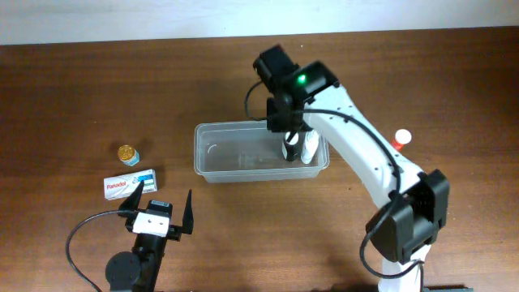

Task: Pack container
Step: 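Move the right gripper to the orange tube and grasp it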

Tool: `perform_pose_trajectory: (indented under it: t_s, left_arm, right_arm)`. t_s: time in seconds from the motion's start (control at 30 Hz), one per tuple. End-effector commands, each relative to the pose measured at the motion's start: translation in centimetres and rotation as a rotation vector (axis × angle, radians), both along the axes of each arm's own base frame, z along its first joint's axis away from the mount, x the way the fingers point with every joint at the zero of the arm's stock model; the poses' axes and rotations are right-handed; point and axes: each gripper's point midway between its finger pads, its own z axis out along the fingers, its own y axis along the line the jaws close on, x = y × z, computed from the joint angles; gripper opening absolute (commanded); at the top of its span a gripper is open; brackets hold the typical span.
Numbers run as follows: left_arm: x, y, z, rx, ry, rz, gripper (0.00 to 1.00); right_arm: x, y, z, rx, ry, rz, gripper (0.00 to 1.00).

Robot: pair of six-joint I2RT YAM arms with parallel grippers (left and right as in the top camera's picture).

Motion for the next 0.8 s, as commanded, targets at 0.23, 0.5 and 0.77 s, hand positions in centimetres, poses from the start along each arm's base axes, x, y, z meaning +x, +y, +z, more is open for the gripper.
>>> perform_pose_trajectory:
  t_s: [0.23,0.5,0.77]
  left_arm:
    - [0.0,0.2,0.0,-0.008,-0.001,0.01,0.99]
    - [0.0,0.2,-0.1,-0.009,0.0,0.01,0.99]
    - [0.0,0.2,-0.1,-0.008,0.0,0.01,0.99]
  right_arm:
    - [-0.9,-6.4,14.7,0.037,-0.184,-0.032,0.65]
    - [-1.7,-16.0,17.2,0.159,-0.201,-0.235,0.68]
    - [-3.5,-23.0,10.4,0.103,0.036,-0.376,0.68]
